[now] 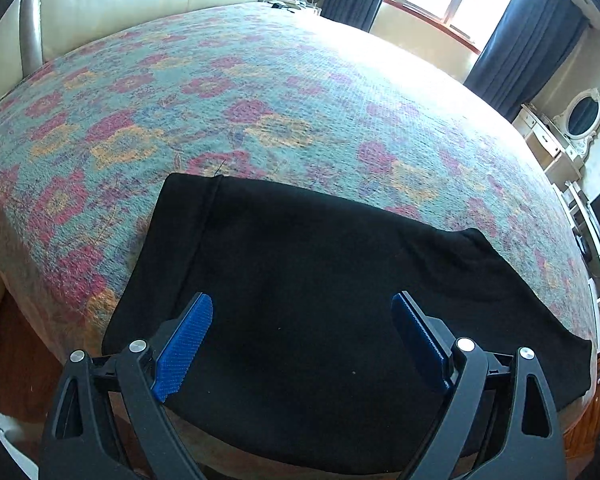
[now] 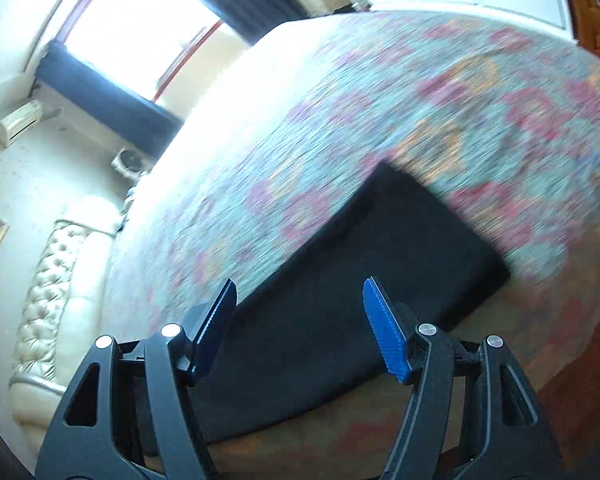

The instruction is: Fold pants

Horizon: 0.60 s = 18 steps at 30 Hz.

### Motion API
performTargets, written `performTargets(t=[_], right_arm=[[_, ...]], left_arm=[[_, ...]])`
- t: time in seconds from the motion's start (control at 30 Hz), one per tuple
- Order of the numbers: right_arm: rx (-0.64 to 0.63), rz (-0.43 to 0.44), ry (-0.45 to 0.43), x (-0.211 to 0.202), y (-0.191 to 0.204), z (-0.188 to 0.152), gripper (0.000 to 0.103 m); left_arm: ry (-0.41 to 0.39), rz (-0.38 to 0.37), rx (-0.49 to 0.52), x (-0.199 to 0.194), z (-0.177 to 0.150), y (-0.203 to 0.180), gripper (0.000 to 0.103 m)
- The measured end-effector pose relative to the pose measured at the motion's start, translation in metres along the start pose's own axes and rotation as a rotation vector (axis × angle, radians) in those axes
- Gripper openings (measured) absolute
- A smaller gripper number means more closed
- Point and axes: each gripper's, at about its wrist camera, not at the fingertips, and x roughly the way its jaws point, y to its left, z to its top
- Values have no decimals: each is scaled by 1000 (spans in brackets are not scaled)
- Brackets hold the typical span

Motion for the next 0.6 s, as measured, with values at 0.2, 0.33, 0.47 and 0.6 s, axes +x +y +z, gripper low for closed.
performTargets(t=[0.2, 0.33, 0.47, 0.6], right_arm=[[35, -126, 36, 7, -99, 35, 66], [53, -62, 143, 38, -98, 13, 67], [-43, -47, 183, 46, -78, 1, 66], [-180, -97, 262, 52, -50, -15, 37]], left_arm=[[26, 11, -135, 0, -1, 25, 90], [26, -16, -193, -1, 0, 36, 90], [26, 9, -171, -1, 0, 31, 90], [13, 5, -141, -5, 2, 19, 90]])
